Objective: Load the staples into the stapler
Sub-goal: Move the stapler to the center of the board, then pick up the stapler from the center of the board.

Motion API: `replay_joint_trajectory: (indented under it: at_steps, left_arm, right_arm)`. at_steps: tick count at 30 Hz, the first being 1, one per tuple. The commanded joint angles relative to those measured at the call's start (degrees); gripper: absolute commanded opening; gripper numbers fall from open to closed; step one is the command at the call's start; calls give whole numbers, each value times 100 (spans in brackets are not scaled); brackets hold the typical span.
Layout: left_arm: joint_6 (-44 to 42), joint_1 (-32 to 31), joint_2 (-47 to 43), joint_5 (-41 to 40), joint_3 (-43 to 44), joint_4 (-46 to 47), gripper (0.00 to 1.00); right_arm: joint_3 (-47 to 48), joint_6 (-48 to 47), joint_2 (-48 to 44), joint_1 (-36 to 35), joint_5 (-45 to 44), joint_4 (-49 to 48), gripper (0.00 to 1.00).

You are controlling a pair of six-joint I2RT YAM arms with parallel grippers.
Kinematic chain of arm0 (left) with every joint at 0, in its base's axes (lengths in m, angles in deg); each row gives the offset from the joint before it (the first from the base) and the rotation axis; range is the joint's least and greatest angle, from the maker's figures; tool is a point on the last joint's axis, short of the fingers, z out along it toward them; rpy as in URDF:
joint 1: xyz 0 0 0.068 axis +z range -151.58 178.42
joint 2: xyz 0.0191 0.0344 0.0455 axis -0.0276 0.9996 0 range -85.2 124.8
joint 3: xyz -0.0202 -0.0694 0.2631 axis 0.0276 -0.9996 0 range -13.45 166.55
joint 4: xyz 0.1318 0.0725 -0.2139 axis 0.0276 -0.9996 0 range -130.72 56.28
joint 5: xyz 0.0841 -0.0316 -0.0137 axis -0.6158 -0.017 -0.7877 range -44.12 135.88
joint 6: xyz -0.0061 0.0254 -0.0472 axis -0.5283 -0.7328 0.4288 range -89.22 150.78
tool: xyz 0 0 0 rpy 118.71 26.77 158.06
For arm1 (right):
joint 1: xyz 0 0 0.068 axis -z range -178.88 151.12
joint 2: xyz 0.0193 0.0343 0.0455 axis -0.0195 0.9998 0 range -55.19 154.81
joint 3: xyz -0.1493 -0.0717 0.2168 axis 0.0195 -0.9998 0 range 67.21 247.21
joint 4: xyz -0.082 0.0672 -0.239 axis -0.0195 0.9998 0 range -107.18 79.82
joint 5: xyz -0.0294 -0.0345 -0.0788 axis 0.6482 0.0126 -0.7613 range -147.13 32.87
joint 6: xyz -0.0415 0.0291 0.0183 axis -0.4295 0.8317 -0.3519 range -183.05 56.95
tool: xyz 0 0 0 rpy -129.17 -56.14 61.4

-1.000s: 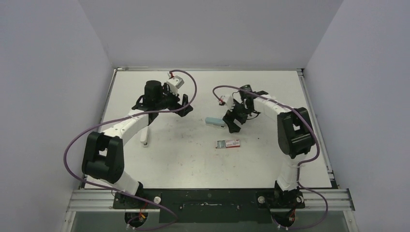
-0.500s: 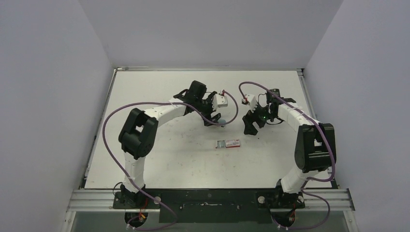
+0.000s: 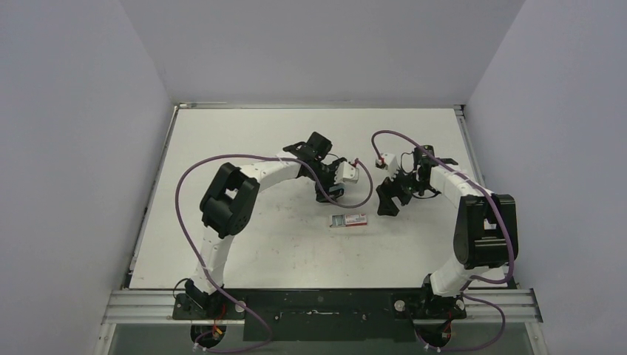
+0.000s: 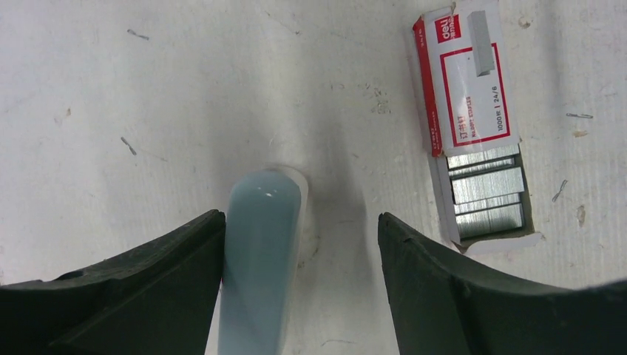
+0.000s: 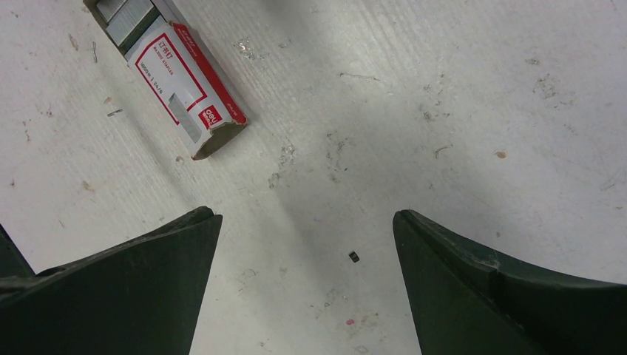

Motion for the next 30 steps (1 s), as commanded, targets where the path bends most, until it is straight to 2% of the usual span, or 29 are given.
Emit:
replay_joint_trajectory:
  at_steps: [1,12,15,18,20,24,30]
  left_arm:
    - [-198,-80,128,183,444,-95,69]
    - [-153,-87,163,84,547,-115,45]
    - [-94,-78,153,150,578,-187,31]
    - [218,0,65,453,665,-248,10]
    - [597,106,-99,766,667,-178,0]
    - [1679,412,-589,1469,399,381,0]
    - [3375,708,-1329,2093,28,1436,0]
  right_arm:
    - [-88,-75,-208,67,246,-77,90]
    - [-112,-61,-162,137,318,-29,89]
    - [-53,-25,-184,145,447,-56,89]
    - [-22,132,-258,140,784,-325,91]
    - [6,220,-310,117,1181,-568,91]
    - [87,844,-421,-195,1645,-1536,91]
    - [479,1164,-456,-948,1683,-2004,90]
